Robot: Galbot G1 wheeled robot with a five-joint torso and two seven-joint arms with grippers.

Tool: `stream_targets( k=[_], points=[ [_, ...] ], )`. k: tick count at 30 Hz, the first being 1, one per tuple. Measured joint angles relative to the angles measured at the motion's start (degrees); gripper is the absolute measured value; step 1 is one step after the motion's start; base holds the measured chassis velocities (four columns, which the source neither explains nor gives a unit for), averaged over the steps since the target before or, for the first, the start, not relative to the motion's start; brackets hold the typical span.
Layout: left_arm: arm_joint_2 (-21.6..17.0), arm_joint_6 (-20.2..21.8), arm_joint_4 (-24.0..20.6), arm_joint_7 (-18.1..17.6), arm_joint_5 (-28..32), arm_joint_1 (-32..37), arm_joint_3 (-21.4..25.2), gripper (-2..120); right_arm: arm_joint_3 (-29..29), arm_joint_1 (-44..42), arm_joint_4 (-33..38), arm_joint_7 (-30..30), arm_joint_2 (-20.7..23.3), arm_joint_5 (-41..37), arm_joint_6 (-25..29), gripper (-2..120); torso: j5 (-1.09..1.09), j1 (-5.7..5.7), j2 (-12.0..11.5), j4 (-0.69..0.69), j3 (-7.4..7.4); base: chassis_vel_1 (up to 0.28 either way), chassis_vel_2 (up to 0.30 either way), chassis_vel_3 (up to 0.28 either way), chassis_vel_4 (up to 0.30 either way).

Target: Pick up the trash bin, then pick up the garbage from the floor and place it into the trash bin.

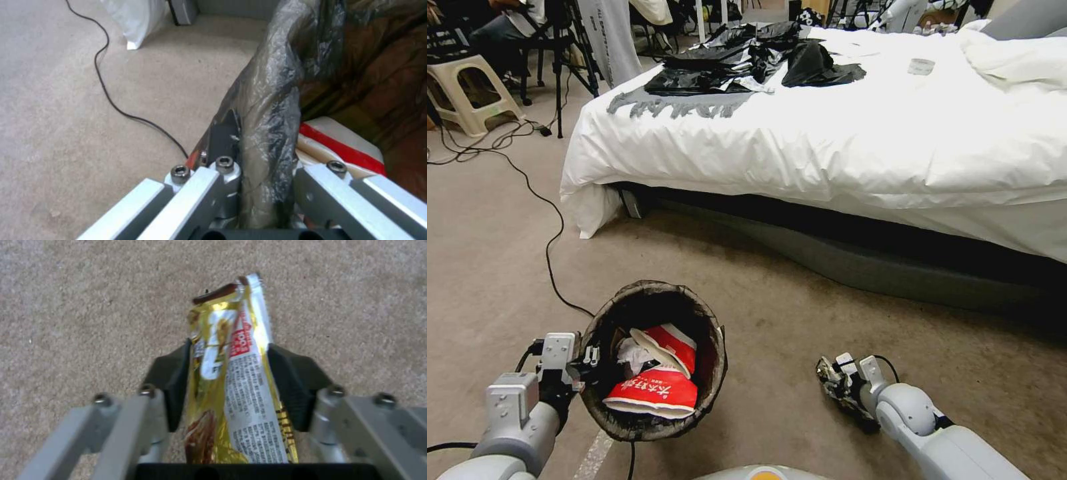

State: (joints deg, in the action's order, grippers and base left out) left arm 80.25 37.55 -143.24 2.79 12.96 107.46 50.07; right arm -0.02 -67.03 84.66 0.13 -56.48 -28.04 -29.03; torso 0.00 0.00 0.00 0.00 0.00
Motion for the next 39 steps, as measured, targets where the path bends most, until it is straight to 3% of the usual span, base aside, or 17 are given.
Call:
stream_targets(
  k=[3,12,19,26,29,31,32,33,34,39],
  points=[
    [0.12,0.0,0.0,0.01,0.0,-0.12,-0.06,0,0.24,-0.23,-0.16,0.24,-0.29,0.12,0.25,26,0.0,0.0,0.0,0.0,0.0,0.0,0.0,0.0,0.0],
    [0.26,0.0,0.0,0.02,0.0,-0.2,-0.11,0,0.88,-0.15,-1.39,0.32,-1.08,0.35,1.23,0,0.0,0.0,0.0,0.0,0.0,0.0,0.0,0.0,0.0],
    [0.49,0.0,0.0,0.02,-0.02,-0.03,-0.15,0,1.68,-0.33,-2.08,0.14,-1.58,0.86,2.35,0,0.0,0.0,0.0,0.0,0.0,0.0,0.0,0.0,0.0],
    [0.72,0.01,0.0,0.05,-0.1,0.27,-0.21,0,7.22,-1.25,0.16,-0.84,-3.11,1.82,3.78,0,0.04,0.0,0.0,0.0,0.0,0.0,0.0,0.0,0.0],
    [0.73,0.04,0.0,0.05,-0.11,0.42,-0.21,0,10.24,-1.53,4.1,-0.92,-2.14,1.46,4.43,0,0.02,0.0,0.0,0.01,0.0,0.0,0.0,0.0,0.0],
    [0.79,0.08,0.0,0.05,-0.18,0.44,-0.3,0,14.96,-2.35,12.96,-1.3,0.74,-0.55,4.47,0,0.0,0.0,0.0,-0.01,0.0,0.0,0.0,0.0,0.0],
    [0.79,0.08,0.0,0.05,-0.18,0.44,-0.3,0,14.96,-2.35,12.96,-1.3,0.74,-0.55,4.47,0,0.0,0.0,0.0,-0.01,0.0,0.0,0.0,0.0,0.0],
    [0.83,0.08,0.0,0.07,-0.24,0.44,-0.38,0,16.78,-2.71,16.49,-1.71,1.85,-1.27,4.38,0,0.0,0.0,0.0,0.0,0.0,0.0,0.0,0.0,0.0],
    [0.83,0.08,0.0,0.07,-0.37,0.44,-0.67,0,21.56,-3.13,25.5,-2.31,4.21,-4.44,3.11,0,0.01,0.0,0.0,-0.01,0.0,0.0,0.0,0.0,0.0],
    [0.85,0.08,0.0,0.09,-0.4,0.47,-0.91,0,23.86,-2.17,33.91,-1.13,5.54,-8.54,1.48,0,0.0,0.0,0.0,0.0,0.0,0.0,0.0,0.0,0.0]
  ],
)
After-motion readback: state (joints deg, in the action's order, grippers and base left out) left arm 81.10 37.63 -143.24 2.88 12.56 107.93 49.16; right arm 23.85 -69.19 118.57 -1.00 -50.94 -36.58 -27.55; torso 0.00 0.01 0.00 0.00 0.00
